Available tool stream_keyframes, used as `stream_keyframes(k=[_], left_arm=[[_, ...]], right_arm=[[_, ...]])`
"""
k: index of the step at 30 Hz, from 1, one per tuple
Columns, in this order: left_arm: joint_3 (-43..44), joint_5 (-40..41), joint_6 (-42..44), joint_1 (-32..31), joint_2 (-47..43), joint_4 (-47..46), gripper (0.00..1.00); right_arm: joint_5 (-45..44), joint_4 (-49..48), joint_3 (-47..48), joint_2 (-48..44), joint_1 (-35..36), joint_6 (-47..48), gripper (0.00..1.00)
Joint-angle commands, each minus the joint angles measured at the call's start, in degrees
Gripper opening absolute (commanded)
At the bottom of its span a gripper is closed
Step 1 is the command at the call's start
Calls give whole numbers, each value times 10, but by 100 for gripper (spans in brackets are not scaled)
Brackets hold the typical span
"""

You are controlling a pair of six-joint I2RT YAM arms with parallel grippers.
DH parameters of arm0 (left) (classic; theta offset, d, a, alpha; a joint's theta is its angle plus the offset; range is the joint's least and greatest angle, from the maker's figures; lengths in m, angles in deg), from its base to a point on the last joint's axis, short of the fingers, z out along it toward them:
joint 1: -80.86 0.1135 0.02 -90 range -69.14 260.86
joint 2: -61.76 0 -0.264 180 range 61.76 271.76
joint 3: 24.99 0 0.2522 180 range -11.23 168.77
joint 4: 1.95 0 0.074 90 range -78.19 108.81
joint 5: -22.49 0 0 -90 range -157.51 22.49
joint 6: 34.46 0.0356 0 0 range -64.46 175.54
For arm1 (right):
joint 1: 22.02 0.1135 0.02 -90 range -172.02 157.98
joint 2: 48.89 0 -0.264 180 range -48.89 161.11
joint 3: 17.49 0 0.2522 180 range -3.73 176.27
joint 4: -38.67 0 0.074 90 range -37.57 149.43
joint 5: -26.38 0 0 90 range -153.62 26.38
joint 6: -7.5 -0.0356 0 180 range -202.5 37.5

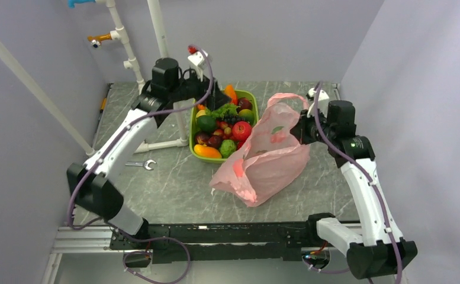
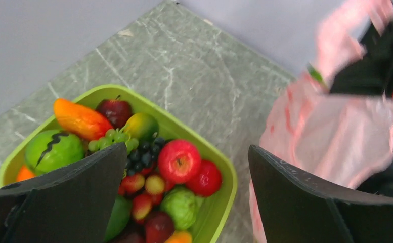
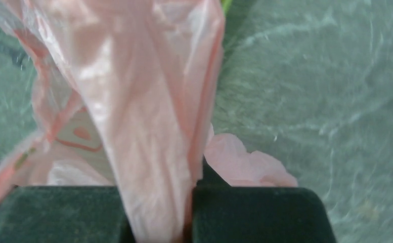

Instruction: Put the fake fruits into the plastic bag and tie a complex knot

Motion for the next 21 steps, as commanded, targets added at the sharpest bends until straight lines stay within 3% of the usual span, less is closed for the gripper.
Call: stream_keyframes(k=[1, 7, 11, 15, 19, 21], left_arm=[[-78, 77, 200, -58, -134, 26, 99], [-193, 131, 344, -217, -249, 77, 99], [-186, 166, 407, -320, -231, 113, 99], [-133, 305, 323, -372, -171, 102, 99], [-110, 463, 203, -374, -122, 64, 96], [-92, 497, 172, -372, -101, 50, 99]], right_arm=[[-31, 40, 16, 24, -61, -155, 0], [-31, 40, -3, 23, -77, -218, 0], [-32, 30, -15, 15, -77, -214, 0], [-25, 24, -20, -3, -77, -219, 0], [-9, 16, -24, -30, -77, -207, 0], [7, 11, -27, -43, -77, -198, 0]])
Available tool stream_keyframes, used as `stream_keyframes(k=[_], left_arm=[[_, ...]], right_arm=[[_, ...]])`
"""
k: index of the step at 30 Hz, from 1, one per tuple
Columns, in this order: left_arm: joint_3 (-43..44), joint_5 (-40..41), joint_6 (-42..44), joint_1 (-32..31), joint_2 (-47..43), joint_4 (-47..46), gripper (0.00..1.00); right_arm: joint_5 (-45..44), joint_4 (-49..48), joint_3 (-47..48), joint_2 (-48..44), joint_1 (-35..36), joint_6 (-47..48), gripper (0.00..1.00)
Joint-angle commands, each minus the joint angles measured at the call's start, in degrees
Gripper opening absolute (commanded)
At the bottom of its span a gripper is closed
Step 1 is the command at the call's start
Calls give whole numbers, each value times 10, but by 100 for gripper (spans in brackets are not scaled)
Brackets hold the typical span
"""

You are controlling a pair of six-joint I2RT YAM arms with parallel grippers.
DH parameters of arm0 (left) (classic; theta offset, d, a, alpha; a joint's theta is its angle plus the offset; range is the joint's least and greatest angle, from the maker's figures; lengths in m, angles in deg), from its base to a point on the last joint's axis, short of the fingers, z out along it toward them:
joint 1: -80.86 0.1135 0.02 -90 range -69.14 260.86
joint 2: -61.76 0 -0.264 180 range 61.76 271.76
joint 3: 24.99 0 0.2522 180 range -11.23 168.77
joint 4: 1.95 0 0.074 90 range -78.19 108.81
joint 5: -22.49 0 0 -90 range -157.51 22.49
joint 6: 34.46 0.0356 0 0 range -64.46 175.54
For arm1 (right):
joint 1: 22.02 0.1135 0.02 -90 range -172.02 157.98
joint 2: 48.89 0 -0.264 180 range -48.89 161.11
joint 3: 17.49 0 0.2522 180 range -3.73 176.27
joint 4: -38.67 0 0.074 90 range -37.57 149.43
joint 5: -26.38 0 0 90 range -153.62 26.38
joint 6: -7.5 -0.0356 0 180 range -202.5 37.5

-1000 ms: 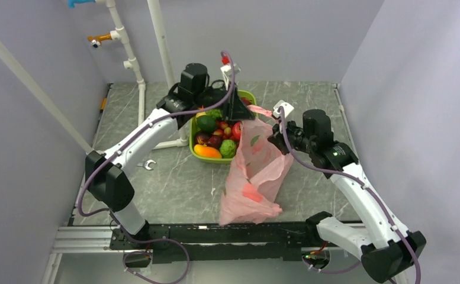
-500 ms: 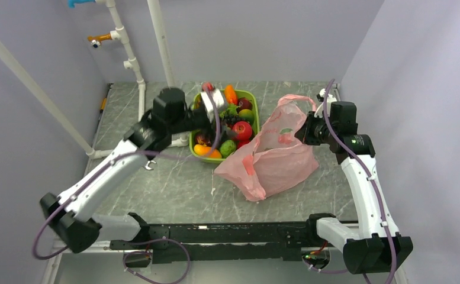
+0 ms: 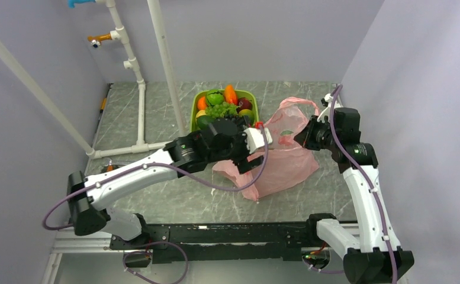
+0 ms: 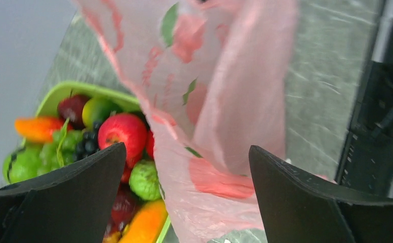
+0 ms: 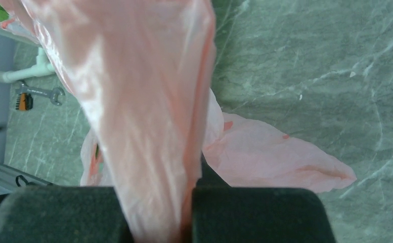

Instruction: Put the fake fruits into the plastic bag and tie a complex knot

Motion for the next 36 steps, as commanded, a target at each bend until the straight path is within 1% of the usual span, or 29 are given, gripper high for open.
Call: stream_keyframes(k=[1, 4, 7, 9, 11, 14, 16, 18, 20, 22, 23, 26, 27, 28, 29, 30, 31, 32, 34, 35, 36], left_arm=[[58, 167, -112, 4, 32, -54, 99], [105, 183, -140, 3, 78, -54, 99], [164, 207, -204, 16, 132, -7, 99], [175, 206, -217, 22, 154, 10, 99], [180, 206, -225, 23, 166, 56, 99], [116, 206, -220, 25, 135, 94, 99], [66, 212, -211, 36, 94, 115, 99], [34, 210, -205, 63, 63, 144, 99], [18, 191, -200, 92, 37, 179, 99], [2, 151, -194, 114, 14, 209, 95], [-8, 109, -195, 127, 2, 217, 92], [-58, -62, -211, 164, -29, 204, 77], [-74, -126, -230, 178, -37, 184, 70], [-90, -200, -246, 193, -43, 161, 60], [-99, -238, -264, 205, -48, 141, 40], [-107, -268, -284, 212, -55, 119, 20], [-120, -312, -296, 229, -60, 87, 9], [-130, -342, -313, 245, -74, 50, 1], [-152, -398, -347, 271, -96, -55, 0], [-157, -415, -351, 275, -104, -108, 0], [-150, -425, -337, 273, -106, -138, 0]], right_arm=[[42, -29, -3, -39, -1, 7, 0], [77, -36, -1, -51, 0, 15, 0], [104, -39, 7, -61, -1, 24, 0], [105, -36, 14, -67, -1, 23, 0], [83, -25, 33, -62, -1, 28, 0], [45, 8, 85, -36, -14, 48, 0], [43, 24, 118, -25, -40, 64, 0], [55, 41, 137, -21, -68, 84, 0], [56, 66, 151, -15, -90, 112, 0], [54, 82, 160, -10, -115, 140, 0], [59, 86, 163, -9, -133, 153, 0], [113, 97, 182, 5, -183, 165, 0], [129, 100, 187, 9, -192, 166, 0], [142, 100, 190, 12, -198, 166, 0], [150, 100, 189, 13, -201, 166, 0], [159, 103, 187, 11, -205, 186, 0], [170, 106, 181, 10, -208, 201, 0], [183, 116, 172, 6, -210, 221, 0], [226, 149, 145, 0, -211, 287, 0], [248, 172, 129, -2, -211, 325, 1], [268, 195, 117, -3, -210, 365, 19]])
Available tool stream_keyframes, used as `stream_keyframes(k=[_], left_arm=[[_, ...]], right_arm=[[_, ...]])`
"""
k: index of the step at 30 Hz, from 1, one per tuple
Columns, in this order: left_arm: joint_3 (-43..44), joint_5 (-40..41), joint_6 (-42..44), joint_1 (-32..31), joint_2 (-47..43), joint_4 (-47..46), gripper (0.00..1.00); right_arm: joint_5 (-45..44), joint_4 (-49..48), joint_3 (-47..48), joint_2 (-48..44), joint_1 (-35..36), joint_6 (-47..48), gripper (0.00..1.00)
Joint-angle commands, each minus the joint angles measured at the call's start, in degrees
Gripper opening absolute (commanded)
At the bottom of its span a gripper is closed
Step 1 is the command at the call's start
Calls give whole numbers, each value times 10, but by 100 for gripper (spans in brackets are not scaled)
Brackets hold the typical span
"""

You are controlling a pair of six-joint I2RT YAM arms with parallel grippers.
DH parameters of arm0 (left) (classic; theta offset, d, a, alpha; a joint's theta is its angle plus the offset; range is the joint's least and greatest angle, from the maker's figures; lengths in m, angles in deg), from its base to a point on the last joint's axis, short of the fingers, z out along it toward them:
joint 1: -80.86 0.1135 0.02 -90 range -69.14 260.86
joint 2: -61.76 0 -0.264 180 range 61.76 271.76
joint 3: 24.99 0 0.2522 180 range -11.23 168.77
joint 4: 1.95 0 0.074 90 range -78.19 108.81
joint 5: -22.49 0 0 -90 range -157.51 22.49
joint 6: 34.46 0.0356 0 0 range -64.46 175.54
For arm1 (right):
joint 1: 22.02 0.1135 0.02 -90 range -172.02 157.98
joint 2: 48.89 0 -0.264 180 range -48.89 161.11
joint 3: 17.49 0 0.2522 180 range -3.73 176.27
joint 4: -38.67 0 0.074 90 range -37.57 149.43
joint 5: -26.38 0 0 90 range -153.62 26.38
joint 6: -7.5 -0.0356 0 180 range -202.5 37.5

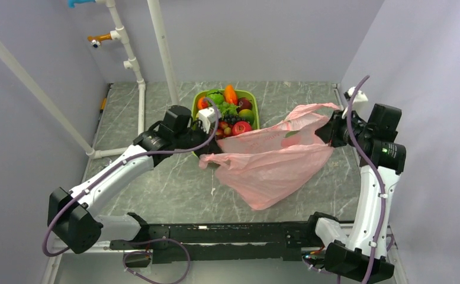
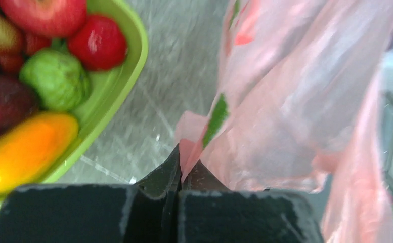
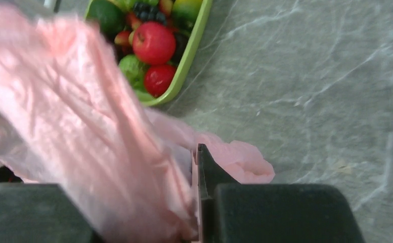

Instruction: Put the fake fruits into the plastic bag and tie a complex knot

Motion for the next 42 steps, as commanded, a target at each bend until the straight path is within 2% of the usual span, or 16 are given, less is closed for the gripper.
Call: stream_keyframes(k=[1, 2, 3, 4, 11, 15, 18, 20, 23, 27, 28, 31, 33, 36, 40, 42], left_arm=[[10, -159, -21, 18, -34, -197, 0], [31, -175, 7, 11, -22, -186, 0], [57, -188, 37, 8, -8, -162, 0], [75, -208, 59, 8, 6, -146, 0], [118, -292, 150, -26, 53, -103, 0], [129, -309, 165, -36, 65, -110, 0], [159, -313, 227, -47, 85, -56, 0], [175, -311, 252, -53, 94, -32, 0], [179, -306, 258, -53, 95, -37, 0], [173, -295, 270, -52, 89, -17, 0], [163, -290, 270, -51, 84, -21, 0], [136, -266, 268, -49, 71, -39, 0], [138, -253, 258, -48, 77, -46, 0], [146, -240, 234, -48, 95, -64, 0], [143, -229, 198, -44, 110, -83, 0], [134, -215, 187, -39, 112, -91, 0]], right_arm=[[92, 83, -48, -14, -6, 189, 44], [90, 88, -56, -17, -5, 223, 66], [82, 84, -61, -21, -5, 237, 93], [73, 77, -62, -24, -3, 250, 99], [41, -8, -36, -32, 16, 276, 100], [16, -46, -45, -27, 69, 289, 100], [-42, -94, -57, -32, 134, 299, 100], [-68, -111, -58, -27, 144, 309, 100], [-90, -88, -40, -2, 147, 316, 100], [-210, -29, 5, 46, 128, 327, 99], [-193, 7, 24, 54, 99, 354, 99], [-11, 169, 80, 52, -17, 518, 99], [44, 282, 93, 42, -28, 605, 99], [40, 291, 61, 20, -19, 610, 99], [-25, 204, 42, 31, -17, 492, 99], [-44, 215, 42, 52, -18, 490, 99]])
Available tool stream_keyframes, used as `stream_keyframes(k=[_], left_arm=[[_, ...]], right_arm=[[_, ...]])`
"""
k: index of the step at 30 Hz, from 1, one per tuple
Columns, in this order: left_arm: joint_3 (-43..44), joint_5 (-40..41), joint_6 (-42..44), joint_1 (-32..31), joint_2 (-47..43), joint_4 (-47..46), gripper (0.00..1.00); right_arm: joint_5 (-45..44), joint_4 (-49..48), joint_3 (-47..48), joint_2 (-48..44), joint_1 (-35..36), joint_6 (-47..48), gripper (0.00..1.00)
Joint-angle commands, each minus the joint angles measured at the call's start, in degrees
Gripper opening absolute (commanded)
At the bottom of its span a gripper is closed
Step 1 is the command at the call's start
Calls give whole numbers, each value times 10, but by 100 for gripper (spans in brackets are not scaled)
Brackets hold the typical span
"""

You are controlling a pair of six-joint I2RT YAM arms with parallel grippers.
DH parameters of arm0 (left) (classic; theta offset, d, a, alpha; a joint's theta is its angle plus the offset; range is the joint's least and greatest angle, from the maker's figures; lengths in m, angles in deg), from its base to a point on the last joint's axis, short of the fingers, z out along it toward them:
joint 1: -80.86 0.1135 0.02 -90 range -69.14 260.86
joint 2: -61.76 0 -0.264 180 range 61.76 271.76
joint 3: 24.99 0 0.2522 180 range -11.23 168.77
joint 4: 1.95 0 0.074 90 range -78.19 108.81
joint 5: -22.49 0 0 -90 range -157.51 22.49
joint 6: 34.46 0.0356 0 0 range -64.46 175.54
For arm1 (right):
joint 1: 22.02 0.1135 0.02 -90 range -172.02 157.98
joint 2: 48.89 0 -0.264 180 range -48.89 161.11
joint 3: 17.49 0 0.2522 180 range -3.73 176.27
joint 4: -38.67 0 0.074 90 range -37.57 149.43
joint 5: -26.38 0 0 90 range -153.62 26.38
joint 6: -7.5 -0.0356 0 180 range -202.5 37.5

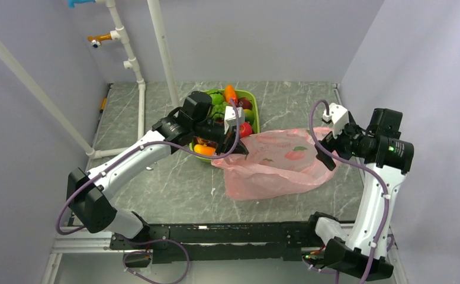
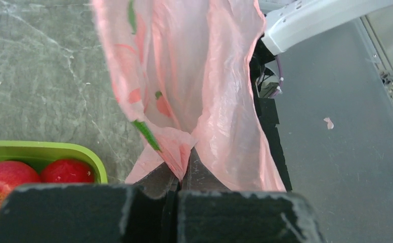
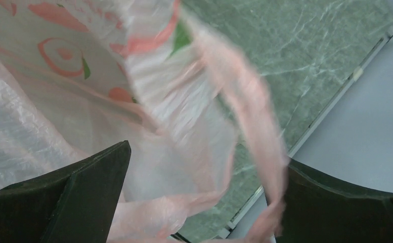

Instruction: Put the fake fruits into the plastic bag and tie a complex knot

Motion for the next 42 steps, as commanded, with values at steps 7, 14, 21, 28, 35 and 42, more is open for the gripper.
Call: stream_keyframes(k=[7, 14, 21, 28, 35, 42], left_arm=[[-48, 63, -85, 54, 13, -61, 0], [-41, 24, -10, 28, 2, -45, 0], [21, -7, 28, 12, 37, -14, 0], [45, -45, 34, 2, 54, -20, 0], [50, -68, -2, 31, 61, -58, 0], [87, -97, 57, 104, 103, -50, 12]], right_arm=[[30, 67, -25, 64, -12, 14, 99], [106, -90, -5, 14, 17, -71, 99], [-20, -238, -14, 36, 195, -143, 100], [-5, -214, -45, 58, 258, -100, 100], [-47, -78, -85, 57, 244, -72, 1], [42, 40, -26, 29, 61, -22, 0]])
